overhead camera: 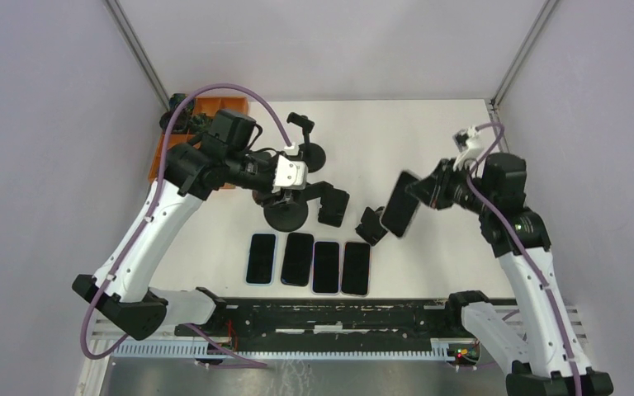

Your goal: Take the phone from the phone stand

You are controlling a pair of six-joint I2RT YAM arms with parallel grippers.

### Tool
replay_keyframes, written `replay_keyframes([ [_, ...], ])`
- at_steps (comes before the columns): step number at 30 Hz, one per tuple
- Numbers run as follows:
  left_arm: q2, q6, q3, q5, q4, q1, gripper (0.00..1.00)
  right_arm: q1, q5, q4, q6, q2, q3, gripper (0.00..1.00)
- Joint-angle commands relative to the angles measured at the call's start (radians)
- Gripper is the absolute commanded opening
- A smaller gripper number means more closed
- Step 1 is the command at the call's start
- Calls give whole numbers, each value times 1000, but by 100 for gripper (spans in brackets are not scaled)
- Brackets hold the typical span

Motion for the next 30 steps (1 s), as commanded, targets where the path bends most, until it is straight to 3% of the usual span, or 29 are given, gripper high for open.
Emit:
replay_keyframes([
  [1, 1, -50, 91, 30, 87, 3, 2, 2, 123, -268, -111, -126, -79, 0],
  [5, 19, -66, 130, 50, 86, 4, 2, 3, 89, -262, -93, -142, -227, 0],
  [10, 13, -72, 150, 38, 88, 4, 2, 2, -52, -116, -64, -77, -427, 0],
  [14, 27, -83, 189, -28, 100, 4, 2, 2, 32, -109, -135, 5, -481, 0],
  [19, 23, -89, 185, 0, 95, 4, 2, 2, 92, -45, -156, 88, -498, 0],
  [22, 19, -95, 171, 15, 95, 4, 2, 2, 144, -12, -180, 144, -484, 26],
  [30, 13, -136, 152, 54, 113, 4, 2, 2, 311, 47, -153, 198, -381, 60],
])
